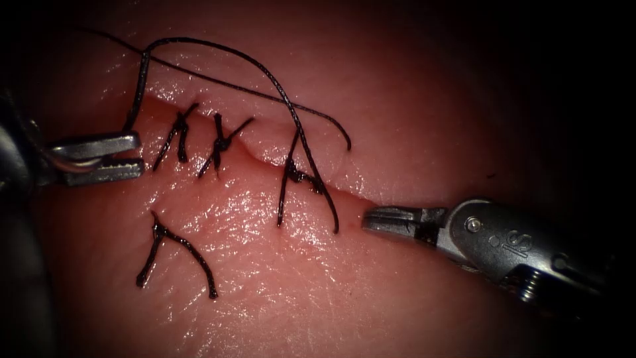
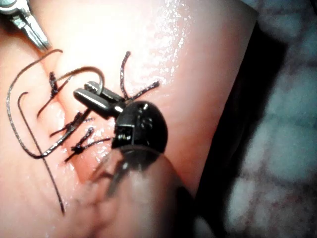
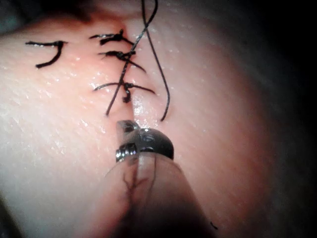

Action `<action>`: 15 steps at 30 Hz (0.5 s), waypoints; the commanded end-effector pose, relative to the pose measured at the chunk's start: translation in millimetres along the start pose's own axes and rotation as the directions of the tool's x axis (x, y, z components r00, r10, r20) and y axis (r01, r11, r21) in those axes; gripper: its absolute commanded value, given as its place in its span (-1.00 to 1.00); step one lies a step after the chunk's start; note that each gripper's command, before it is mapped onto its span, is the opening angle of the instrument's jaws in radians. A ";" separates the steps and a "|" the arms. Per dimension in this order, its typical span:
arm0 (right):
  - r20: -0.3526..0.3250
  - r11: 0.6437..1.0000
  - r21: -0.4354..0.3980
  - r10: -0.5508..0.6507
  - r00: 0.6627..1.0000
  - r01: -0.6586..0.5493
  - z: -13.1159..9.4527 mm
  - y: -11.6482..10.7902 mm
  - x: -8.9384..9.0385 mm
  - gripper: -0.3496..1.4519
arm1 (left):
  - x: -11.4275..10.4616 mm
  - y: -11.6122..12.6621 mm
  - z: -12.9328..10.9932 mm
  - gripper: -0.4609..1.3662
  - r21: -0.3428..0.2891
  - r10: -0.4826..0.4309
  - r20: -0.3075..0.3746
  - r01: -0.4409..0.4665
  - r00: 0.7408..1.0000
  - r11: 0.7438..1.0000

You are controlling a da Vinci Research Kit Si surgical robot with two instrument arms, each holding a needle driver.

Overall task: Wound Closure
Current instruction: Use the right gripper to pull the suture through the cut until a short tail remains on top

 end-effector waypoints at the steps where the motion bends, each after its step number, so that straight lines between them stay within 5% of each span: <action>1: 0.003 1.000 -0.002 -0.005 1.000 0.005 0.0 0.0 0.1 -1.00 | 0.0 -0.1 0.0 -0.88 -0.006 0.005 -0.001 -0.005 1.000 1.000; 5: 0.001 1.000 0.005 0.012 1.000 -0.012 -0.2 -0.1 0.1 -1.00 | 0.0 -0.1 -0.1 -0.88 -0.006 0.005 -0.001 -0.005 1.000 1.000; 10: -0.035 0.997 0.010 0.082 0.996 -0.082 -0.6 -0.3 0.3 -0.67 | 0.0 -0.2 -0.2 -0.88 -0.007 0.005 -0.002 -0.005 1.000 1.000; 15: -0.100 0.981 -0.026 0.190 0.977 -0.193 -1.2 -0.1 0.9 0.21 | 0.0 -0.3 -0.3 -0.88 -0.006 0.010 0.000 -0.010 1.000 1.000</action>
